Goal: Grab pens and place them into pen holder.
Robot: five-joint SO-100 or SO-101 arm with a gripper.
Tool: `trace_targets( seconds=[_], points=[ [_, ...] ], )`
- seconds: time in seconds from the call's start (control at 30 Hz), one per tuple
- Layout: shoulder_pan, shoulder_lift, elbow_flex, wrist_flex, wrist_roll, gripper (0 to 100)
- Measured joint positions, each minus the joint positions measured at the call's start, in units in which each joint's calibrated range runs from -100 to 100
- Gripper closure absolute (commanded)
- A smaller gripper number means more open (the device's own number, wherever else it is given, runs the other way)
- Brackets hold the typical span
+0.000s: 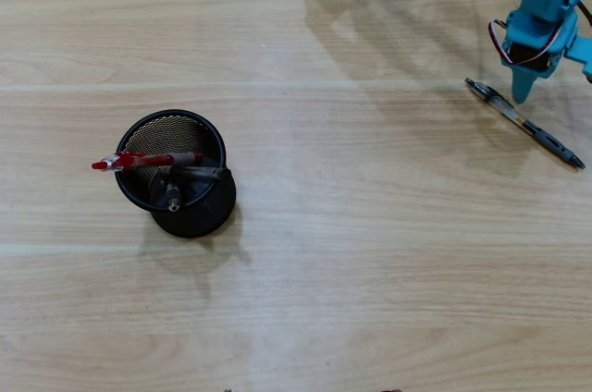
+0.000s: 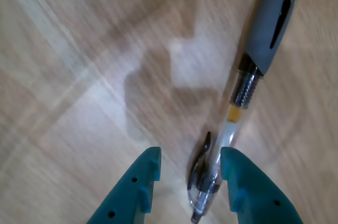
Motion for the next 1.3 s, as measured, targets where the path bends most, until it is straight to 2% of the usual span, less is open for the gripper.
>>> trace_targets(
  seconds=[0.33,0.63,0.7,0.77,0.97,1.13,1.3],
  points=[
    [1.2,5.8,-8.0,0.0,3.7,87],
    [4.4,11.0,-10.4,-0.1,3.9,87],
    [4.6,12.4,-11.4,-0.4,3.8,92],
    [4.6,13.3,-12.4,-0.8,3.1,100],
    [4.6,13.5,-12.7,-0.6,-2.9,98],
    [5.3,9.9,-13.0,0.3,-3.5,98],
    [10.6,-4.7,-13.0,-2.1,-3.7,98]
  ],
)
